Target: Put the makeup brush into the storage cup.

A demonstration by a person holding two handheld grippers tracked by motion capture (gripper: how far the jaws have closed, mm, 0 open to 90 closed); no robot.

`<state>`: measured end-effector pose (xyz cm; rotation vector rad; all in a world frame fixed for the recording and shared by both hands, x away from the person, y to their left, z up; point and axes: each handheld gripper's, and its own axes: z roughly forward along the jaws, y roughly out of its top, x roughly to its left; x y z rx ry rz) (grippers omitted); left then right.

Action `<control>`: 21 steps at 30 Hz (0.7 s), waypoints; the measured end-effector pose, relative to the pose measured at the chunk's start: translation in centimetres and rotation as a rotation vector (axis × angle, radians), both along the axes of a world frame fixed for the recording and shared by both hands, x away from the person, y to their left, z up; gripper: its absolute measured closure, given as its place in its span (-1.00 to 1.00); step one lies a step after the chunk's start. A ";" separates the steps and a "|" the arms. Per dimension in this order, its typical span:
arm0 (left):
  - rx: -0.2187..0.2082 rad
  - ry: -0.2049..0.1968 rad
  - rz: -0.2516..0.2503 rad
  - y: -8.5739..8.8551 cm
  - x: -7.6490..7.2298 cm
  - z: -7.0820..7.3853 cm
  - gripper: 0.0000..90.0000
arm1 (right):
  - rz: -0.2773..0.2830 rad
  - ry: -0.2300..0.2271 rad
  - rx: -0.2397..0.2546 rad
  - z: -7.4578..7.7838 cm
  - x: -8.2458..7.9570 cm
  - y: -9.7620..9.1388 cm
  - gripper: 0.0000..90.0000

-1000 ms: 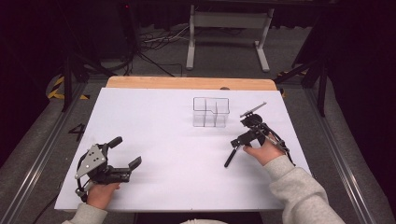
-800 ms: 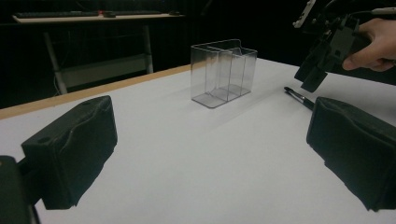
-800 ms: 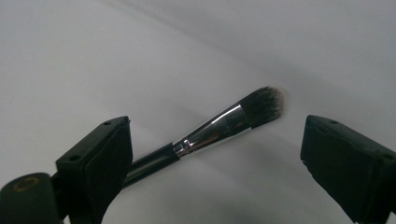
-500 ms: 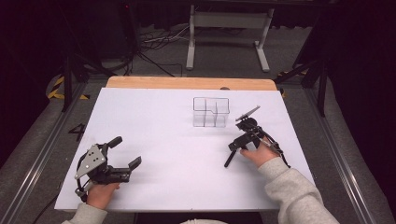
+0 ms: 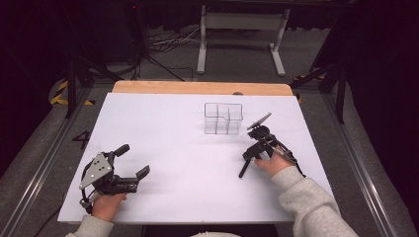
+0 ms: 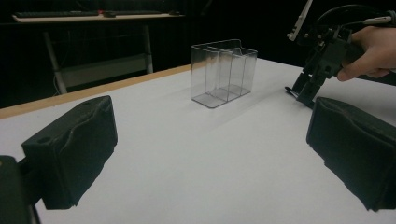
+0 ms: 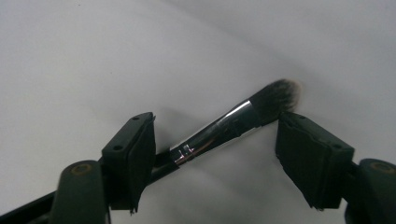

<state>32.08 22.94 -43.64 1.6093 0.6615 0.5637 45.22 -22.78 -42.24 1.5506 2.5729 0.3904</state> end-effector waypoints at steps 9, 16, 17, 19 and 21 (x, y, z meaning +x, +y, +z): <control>0.004 0.002 -0.002 0.0 0.0 0.0 -0.92 | 0.013 -0.010 -0.030 0.2 -0.1 -0.1 0.19; 0.010 0.001 -0.006 -0.1 0.0 0.0 -0.91 | 0.049 -0.022 -0.044 0.3 -0.3 0.1 0.66; 0.007 0.003 -0.005 0.0 0.0 0.0 -0.91 | 0.054 -0.023 -0.046 0.3 -0.3 0.1 0.67; 0.006 0.002 -0.003 0.0 0.0 0.0 -0.91 | 0.059 -0.022 -0.048 0.3 -0.3 0.1 0.68; 0.004 0.002 -0.003 0.0 0.0 0.0 -0.91 | 0.062 -0.022 -0.049 0.3 -0.2 0.1 0.69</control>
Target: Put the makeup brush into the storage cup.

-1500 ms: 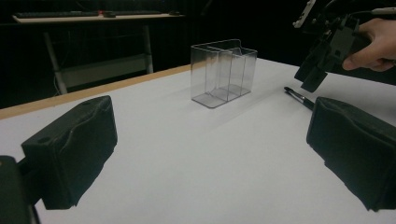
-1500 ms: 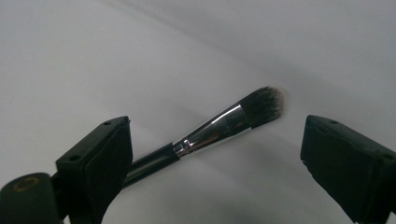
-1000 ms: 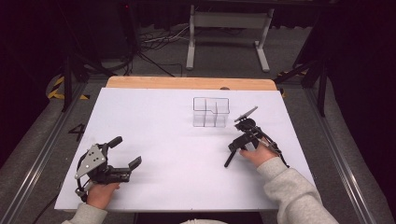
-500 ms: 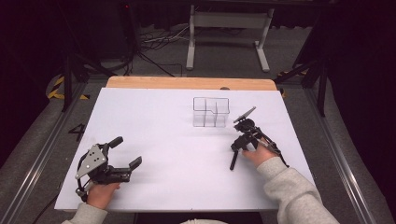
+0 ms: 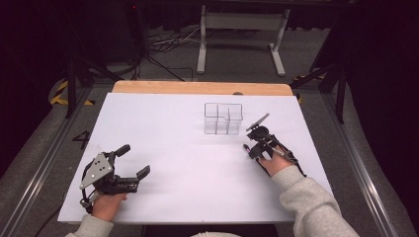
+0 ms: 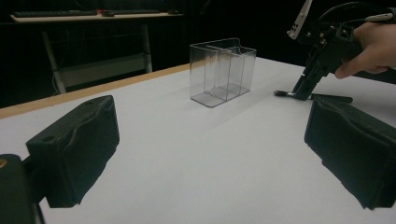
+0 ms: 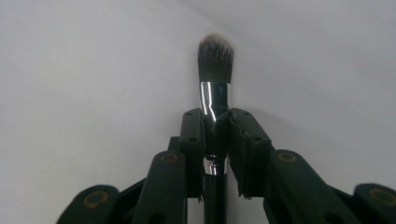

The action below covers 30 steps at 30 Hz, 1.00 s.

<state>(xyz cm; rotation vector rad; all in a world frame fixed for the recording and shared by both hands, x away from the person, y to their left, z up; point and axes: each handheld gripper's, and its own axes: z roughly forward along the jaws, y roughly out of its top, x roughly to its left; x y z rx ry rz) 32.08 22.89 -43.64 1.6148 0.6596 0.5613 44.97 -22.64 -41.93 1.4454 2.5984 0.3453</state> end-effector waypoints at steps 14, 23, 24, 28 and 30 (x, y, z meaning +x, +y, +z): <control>0.001 0.002 -0.001 0.0 0.0 0.0 -0.91 | 0.041 -0.016 0.020 0.7 -0.5 -0.1 0.78; 0.005 0.007 -0.003 -0.1 0.1 -0.1 -0.91 | 0.052 -0.087 0.053 2.3 -1.1 -0.6 0.78; 0.006 0.008 -0.004 -0.1 0.1 -0.1 -0.91 | 0.058 -0.105 0.064 2.8 -1.3 -0.7 0.78; 0.004 0.008 -0.004 -0.2 0.1 -0.1 -0.91 | 0.076 -0.173 0.111 4.4 -1.9 -1.0 0.78; 0.006 0.008 -0.006 -0.2 0.1 -0.2 -0.91 | 0.080 -0.205 0.135 5.0 -2.1 -1.2 0.78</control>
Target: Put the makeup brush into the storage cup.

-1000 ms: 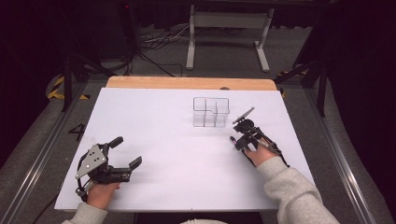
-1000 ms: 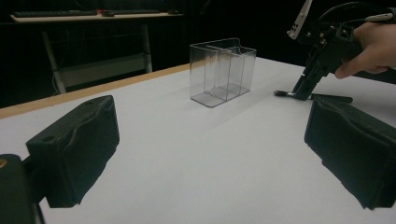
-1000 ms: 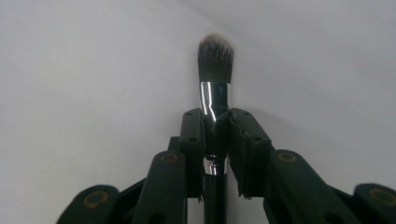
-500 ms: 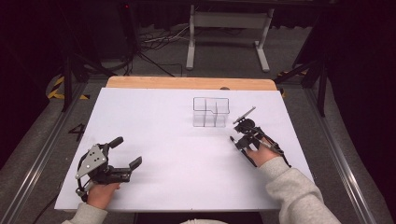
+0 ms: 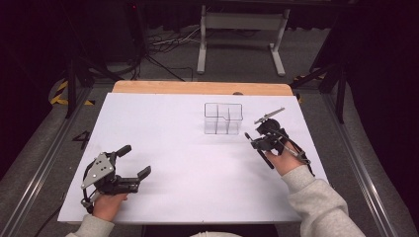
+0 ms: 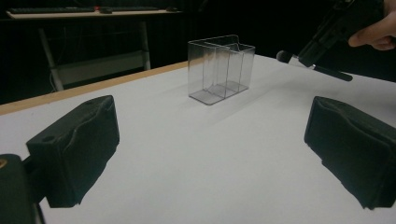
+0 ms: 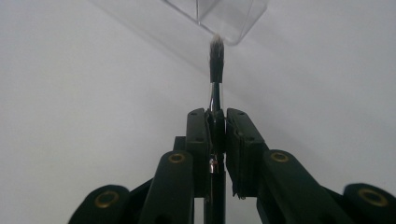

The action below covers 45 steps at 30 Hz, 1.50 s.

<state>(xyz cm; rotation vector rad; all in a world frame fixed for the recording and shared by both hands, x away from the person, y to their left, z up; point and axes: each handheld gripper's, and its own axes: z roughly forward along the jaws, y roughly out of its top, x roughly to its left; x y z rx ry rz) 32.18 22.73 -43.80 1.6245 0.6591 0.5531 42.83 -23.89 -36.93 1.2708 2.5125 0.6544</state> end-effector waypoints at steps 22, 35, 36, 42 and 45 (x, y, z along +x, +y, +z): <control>0.002 -0.006 -0.006 0.1 -0.2 0.1 -0.89 | 0.050 -0.316 0.203 3.1 -2.1 -2.6 0.78; 0.002 -0.003 -0.007 0.0 -0.1 0.0 -0.89 | 0.138 -0.419 0.340 2.9 -2.2 -3.3 0.78; 0.001 -0.002 -0.008 0.0 -0.1 0.0 -0.89 | 0.157 -0.429 0.346 2.9 -2.2 -3.2 0.78; 0.003 -0.003 -0.009 0.0 -0.1 0.0 -0.89 | 0.209 -0.483 0.389 2.9 -2.0 -2.9 0.78; 0.005 -0.004 -0.009 0.1 -0.1 0.0 -0.89 | 0.214 -0.495 0.410 2.9 -1.8 -2.9 0.78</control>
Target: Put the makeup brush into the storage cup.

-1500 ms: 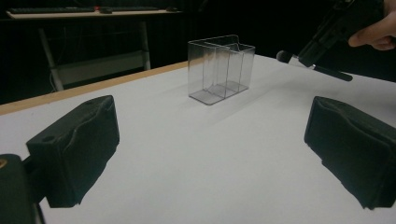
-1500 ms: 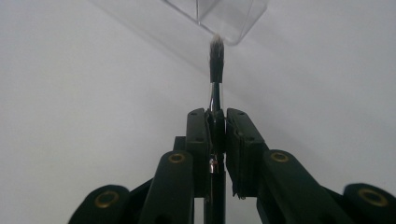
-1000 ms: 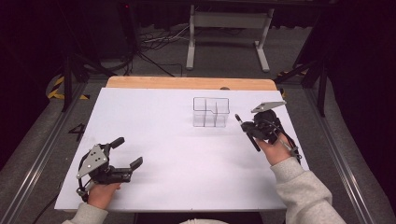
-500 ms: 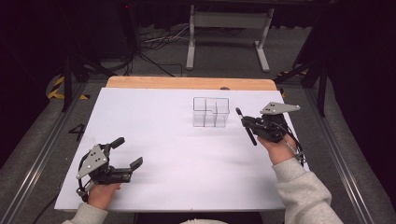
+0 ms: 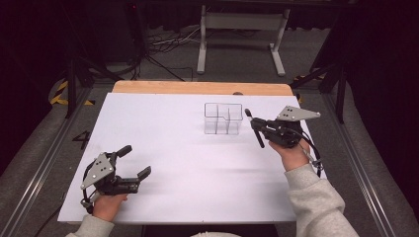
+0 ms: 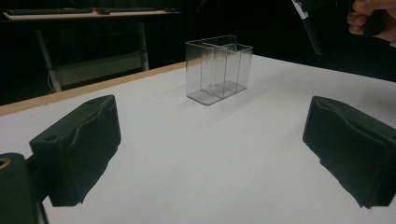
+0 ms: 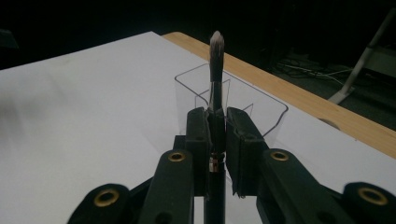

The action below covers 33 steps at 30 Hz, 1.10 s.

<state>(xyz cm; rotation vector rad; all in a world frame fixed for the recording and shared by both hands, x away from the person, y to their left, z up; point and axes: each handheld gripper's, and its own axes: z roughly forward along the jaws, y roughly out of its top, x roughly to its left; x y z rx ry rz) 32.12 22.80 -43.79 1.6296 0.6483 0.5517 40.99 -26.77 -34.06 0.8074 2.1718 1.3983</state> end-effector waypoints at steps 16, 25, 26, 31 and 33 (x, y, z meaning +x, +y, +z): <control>-0.003 0.008 -0.002 0.0 0.0 -0.1 -0.89 | 0.062 -0.143 0.135 -0.4 1.4 0.7 0.78; -0.004 0.007 -0.001 0.0 0.0 -0.1 -0.89 | 0.074 -0.186 0.223 -0.4 2.0 0.6 0.78; -0.003 0.003 0.001 0.1 0.0 -0.1 -0.89 | 0.073 -0.220 0.220 -0.5 2.0 0.7 0.78; -0.003 0.007 -0.002 0.0 0.1 -0.1 -0.89 | 0.057 -0.255 0.221 -0.9 2.4 0.8 0.78; -0.003 0.008 -0.001 0.0 0.1 -0.1 -0.89 | 0.049 -0.255 0.232 -0.9 2.5 0.8 0.78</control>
